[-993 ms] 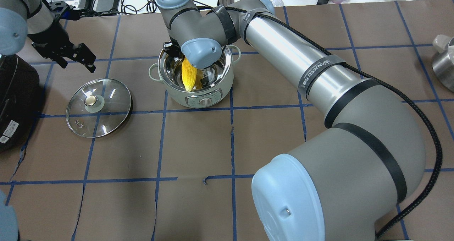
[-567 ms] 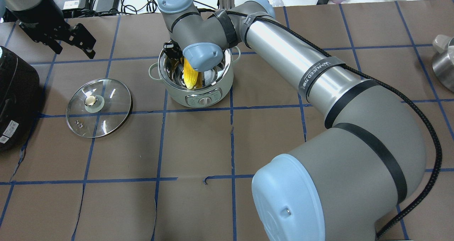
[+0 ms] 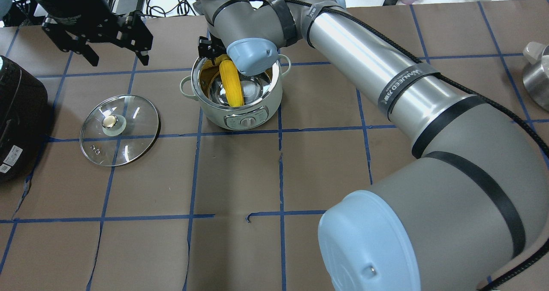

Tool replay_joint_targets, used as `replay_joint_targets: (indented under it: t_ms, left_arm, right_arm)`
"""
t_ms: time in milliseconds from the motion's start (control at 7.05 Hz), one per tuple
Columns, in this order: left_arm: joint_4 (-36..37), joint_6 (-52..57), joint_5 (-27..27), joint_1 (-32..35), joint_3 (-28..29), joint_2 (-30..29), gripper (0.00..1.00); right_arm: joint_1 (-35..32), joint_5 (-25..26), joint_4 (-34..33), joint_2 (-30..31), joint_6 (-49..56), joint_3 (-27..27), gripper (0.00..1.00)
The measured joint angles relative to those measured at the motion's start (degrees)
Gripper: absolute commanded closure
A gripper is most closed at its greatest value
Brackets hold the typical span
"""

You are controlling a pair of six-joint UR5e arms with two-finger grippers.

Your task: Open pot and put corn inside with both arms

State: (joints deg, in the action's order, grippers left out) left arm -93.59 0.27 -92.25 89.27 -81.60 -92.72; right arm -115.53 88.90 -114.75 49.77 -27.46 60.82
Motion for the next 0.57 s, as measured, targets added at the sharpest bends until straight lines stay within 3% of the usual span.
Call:
replay_joint_targets:
  t_ms: [567]
  left_arm:
    - [0.14, -2.43, 0.14, 2.33, -1.03, 0.73, 0.0]
  right_arm:
    - [11.2, -2.27, 19.79, 12.76, 15.12, -0.1, 0.0]
